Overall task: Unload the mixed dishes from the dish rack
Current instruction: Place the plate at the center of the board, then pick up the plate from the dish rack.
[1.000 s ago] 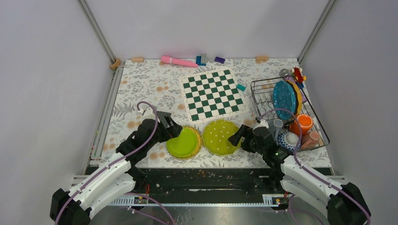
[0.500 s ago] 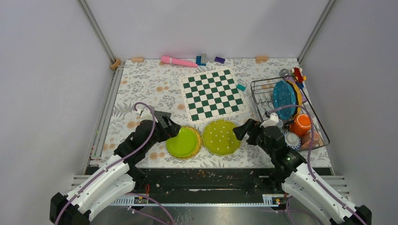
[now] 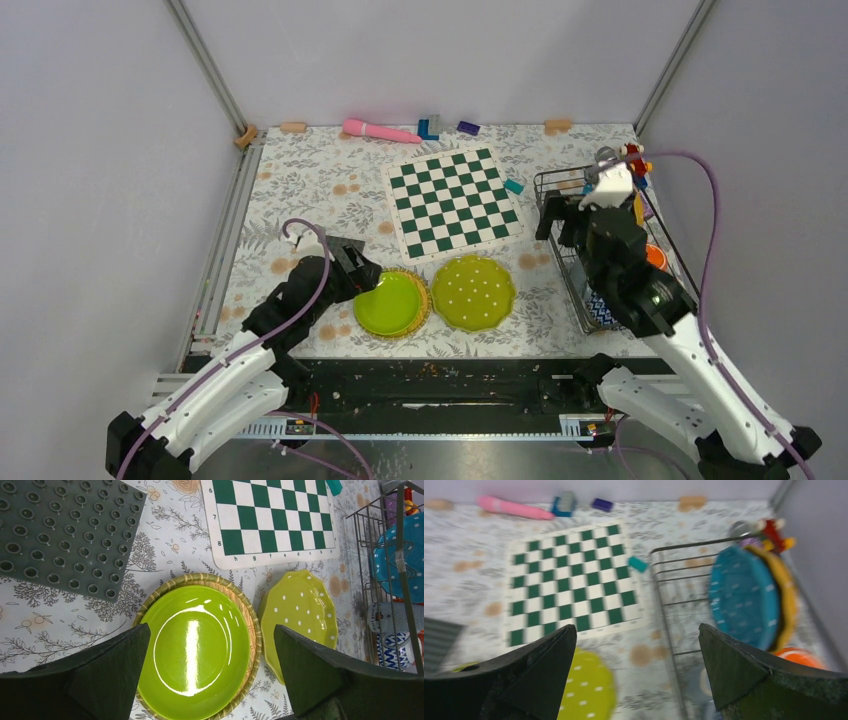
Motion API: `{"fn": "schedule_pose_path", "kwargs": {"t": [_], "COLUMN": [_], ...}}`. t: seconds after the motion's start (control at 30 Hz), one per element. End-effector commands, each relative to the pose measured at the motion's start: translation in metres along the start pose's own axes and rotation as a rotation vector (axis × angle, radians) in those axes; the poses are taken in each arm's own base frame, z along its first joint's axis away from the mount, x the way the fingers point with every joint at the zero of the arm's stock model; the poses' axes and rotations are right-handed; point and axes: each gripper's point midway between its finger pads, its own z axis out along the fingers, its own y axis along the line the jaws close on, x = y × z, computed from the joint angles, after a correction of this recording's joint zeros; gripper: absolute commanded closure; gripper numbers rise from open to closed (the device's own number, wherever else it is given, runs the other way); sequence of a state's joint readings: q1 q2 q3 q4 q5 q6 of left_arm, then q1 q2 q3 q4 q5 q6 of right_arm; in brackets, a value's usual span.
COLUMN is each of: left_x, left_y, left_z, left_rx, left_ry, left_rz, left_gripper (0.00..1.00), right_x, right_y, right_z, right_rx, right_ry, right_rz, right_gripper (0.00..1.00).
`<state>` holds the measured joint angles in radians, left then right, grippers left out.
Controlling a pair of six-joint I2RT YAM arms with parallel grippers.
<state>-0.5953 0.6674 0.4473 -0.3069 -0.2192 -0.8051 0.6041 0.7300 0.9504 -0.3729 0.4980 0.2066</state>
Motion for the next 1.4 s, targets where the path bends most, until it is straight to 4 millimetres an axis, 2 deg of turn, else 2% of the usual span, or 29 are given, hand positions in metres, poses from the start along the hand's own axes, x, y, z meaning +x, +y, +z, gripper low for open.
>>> {"fn": "schedule_pose_path", "kwargs": {"t": [0.0,0.13,0.23,0.37,0.53,0.73,0.93,1.07,1.2,1.37], "left_x": [-0.008,-0.009,-0.010,-0.013,-0.013,-0.013,-0.012,-0.012,-0.012,-0.012], "left_y": [0.007,0.010,0.014,0.018,0.022,0.026,0.025,0.026,0.027,0.027], "left_z": [0.001,0.002,0.003,0.004,0.006,0.008,0.008,0.008,0.009,0.009], "left_rx": [-0.039,-0.061,-0.082,-0.113,-0.137,-0.157,-0.151,-0.156,-0.160,-0.160], "left_ry": [-0.040,-0.041,-0.044,-0.059,-0.059,-0.061,-0.060,-0.063,-0.063,-0.061], "left_rz": [0.004,0.008,0.012,0.018,0.023,0.027,0.027,0.029,0.030,0.030], "left_gripper": [0.01,0.01,0.01,0.01,0.01,0.01,0.01,0.01,0.01,0.01], "right_x": [-0.004,-0.007,-0.005,0.003,0.012,0.037,0.052,0.057,0.063,0.068], "right_y": [-0.049,-0.062,-0.085,-0.106,-0.130,-0.150,-0.166,-0.172,-0.170,-0.180], "right_z": [0.009,0.034,0.059,0.079,0.102,0.118,0.126,0.129,0.131,0.132], "right_rx": [0.259,0.304,0.350,0.390,0.394,0.409,0.474,0.499,0.473,0.515], "right_ry": [0.187,0.338,0.425,0.509,0.578,0.668,0.721,0.737,0.743,0.760], "right_rz": [-0.482,-0.576,-0.561,-0.594,-0.540,-0.497,-0.503,-0.487,-0.454,-0.455], "right_gripper": [0.00,0.00,0.00,0.00,0.00,0.00,0.01,0.00,0.00,0.00]}}
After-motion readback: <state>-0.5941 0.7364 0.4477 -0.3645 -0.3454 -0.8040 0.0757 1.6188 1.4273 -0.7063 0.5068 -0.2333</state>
